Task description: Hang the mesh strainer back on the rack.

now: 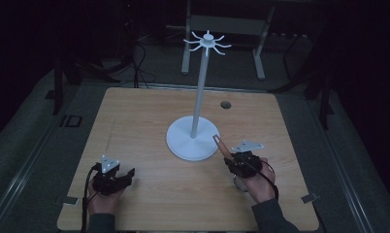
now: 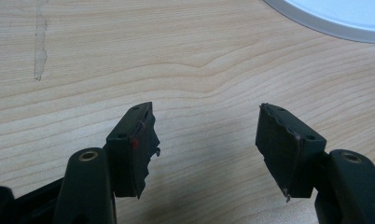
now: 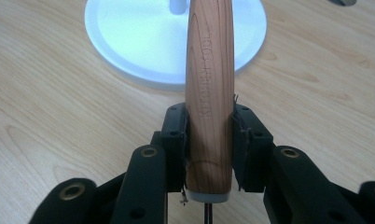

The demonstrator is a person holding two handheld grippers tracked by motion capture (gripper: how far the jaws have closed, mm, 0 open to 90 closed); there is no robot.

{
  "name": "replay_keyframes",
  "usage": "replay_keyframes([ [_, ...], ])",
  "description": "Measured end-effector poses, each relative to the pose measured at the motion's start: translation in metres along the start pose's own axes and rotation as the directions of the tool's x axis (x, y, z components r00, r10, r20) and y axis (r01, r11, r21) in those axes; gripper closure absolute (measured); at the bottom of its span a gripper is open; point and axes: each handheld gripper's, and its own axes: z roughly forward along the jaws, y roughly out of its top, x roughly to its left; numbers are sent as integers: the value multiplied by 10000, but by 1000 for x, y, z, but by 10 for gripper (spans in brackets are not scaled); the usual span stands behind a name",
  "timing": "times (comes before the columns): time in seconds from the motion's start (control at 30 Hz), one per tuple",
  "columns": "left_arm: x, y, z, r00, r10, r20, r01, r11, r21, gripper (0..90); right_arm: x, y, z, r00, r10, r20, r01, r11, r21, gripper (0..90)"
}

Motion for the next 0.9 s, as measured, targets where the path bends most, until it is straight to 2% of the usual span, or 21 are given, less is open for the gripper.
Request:
replay_keyframes([
  [0.6,0,0,0,10000,-3,4,3,10000,-5,379,2,12,-12,9991,258,339,-216,9924,-1212,689],
  [0.9,0,0,-1,10000,-10,1,10,10000,-12,379,3,20,-16,9992,302,272,-257,9880,-1522,690],
])
